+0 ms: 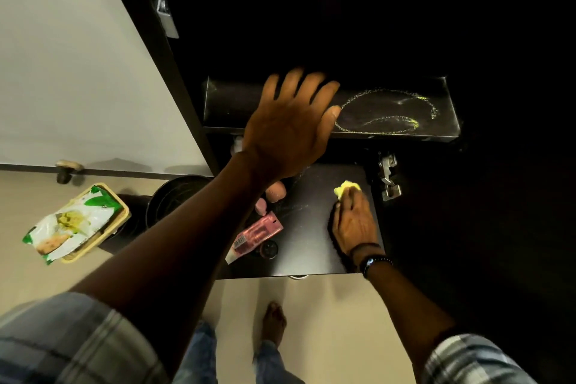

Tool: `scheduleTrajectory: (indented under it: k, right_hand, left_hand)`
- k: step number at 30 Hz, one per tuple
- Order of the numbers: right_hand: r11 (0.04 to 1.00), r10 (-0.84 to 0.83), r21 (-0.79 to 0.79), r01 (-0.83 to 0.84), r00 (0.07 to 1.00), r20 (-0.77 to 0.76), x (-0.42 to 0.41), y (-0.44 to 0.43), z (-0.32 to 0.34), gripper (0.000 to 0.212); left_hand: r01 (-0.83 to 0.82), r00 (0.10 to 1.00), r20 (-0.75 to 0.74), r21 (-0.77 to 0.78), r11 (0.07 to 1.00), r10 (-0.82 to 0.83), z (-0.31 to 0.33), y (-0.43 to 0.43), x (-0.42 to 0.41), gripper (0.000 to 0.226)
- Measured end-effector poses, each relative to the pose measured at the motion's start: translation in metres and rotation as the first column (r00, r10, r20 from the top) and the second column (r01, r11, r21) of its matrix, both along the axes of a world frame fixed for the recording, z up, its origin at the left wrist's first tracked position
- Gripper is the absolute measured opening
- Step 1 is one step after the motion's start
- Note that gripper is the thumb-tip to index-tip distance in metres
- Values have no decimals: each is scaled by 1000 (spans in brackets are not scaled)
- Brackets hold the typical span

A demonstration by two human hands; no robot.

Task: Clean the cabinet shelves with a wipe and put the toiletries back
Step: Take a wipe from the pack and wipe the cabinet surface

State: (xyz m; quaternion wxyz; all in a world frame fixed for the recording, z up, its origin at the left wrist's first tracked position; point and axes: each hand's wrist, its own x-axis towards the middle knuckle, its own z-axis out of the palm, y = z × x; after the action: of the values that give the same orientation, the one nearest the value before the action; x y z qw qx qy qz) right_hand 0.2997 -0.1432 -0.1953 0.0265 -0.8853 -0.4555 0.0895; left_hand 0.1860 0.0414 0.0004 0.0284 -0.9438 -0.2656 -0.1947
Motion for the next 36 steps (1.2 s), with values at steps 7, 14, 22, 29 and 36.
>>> scheduleTrajectory:
  k: [7,14,22,29,36]
  right_hand:
    - [995,94,-1,-95,981,-167,19,87,26,47]
    - [945,281,241,-219,923,-263,-42,33,9,61]
    - [997,-18,74,34,978,-209,19,68,17,60]
    - [973,156,213,-89,933,-323,-78,13,-1,61]
    - [981,-61,154,118,941,-334,-54,-87,-8,60]
  left_hand:
    - [-4,1000,-17,-11,1000,4,1,2,-1,48]
    - [-5,1000,-19,-31,999,5,3,-2,0,47]
    - [-21,1000,8,-16,1000,21,2,-1,2,49]
    - [-32,999,22,-2,999,33,-1,0,2,49]
    - [-35,996,80,33,999,32,-6,-1,3,45]
